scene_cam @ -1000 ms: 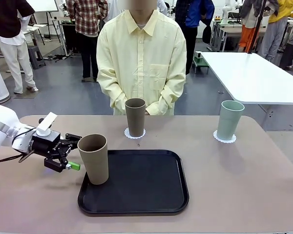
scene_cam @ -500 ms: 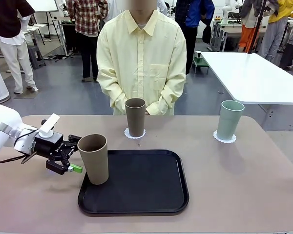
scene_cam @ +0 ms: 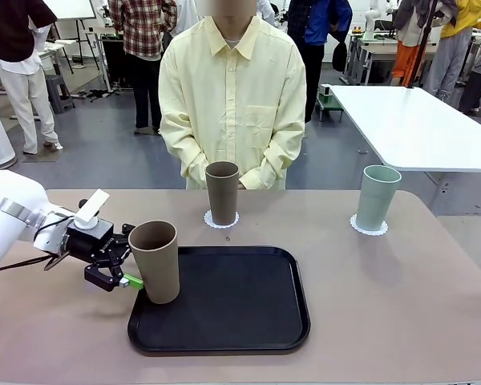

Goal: Place coasters on the table and set cups on them.
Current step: Take one Reusable plastic cup from the Flat Tray and place it on a coaster set by the human.

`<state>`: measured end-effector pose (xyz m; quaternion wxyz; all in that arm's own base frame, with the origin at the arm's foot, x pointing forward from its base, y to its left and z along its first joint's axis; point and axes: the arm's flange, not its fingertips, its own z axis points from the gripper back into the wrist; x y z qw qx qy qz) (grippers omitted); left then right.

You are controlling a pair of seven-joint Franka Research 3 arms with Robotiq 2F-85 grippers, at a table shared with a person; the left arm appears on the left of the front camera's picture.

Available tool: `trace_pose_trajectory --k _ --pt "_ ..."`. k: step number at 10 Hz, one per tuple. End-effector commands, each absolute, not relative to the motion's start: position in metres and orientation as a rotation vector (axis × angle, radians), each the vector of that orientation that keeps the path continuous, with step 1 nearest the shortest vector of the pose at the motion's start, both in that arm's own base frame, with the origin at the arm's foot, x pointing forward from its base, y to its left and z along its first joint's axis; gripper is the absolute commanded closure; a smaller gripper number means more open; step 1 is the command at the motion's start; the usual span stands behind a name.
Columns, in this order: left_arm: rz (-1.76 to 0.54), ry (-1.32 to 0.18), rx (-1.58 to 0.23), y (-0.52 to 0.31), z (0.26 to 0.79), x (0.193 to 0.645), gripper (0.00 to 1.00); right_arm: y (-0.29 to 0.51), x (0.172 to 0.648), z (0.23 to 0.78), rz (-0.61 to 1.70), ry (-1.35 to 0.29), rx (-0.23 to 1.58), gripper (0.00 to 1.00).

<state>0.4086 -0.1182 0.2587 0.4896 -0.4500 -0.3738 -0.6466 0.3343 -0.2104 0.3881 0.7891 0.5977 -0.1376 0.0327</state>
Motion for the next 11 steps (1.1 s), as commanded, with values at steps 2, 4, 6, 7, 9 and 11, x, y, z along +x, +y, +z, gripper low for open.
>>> trace_pose_trajectory --k 2,4,6,7,9,11 --pt "-1.602 -0.949 -1.051 -0.137 0.251 0.412 0.00 -0.211 0.334 0.388 0.067 -0.295 1.288 0.00" --pt "-1.610 -0.953 -1.052 -0.148 0.251 0.414 0.00 -0.211 0.334 0.388 0.067 -0.295 1.288 0.00" --pt "-1.613 -0.945 -1.063 -0.158 0.251 0.414 0.00 -0.211 0.334 0.388 0.067 -0.295 1.288 0.00" --pt "-1.607 -0.959 -1.066 -0.159 0.250 0.413 0.00 -0.211 0.334 0.388 0.067 -0.295 1.288 0.00" --pt "-1.593 -0.958 -1.073 -0.160 0.253 0.414 0.58 -0.211 0.334 0.388 0.067 -0.295 1.288 0.00" --pt "-1.582 -0.963 -1.073 -0.159 0.260 0.412 0.63 -0.211 0.334 0.388 0.067 -0.295 1.288 0.00"
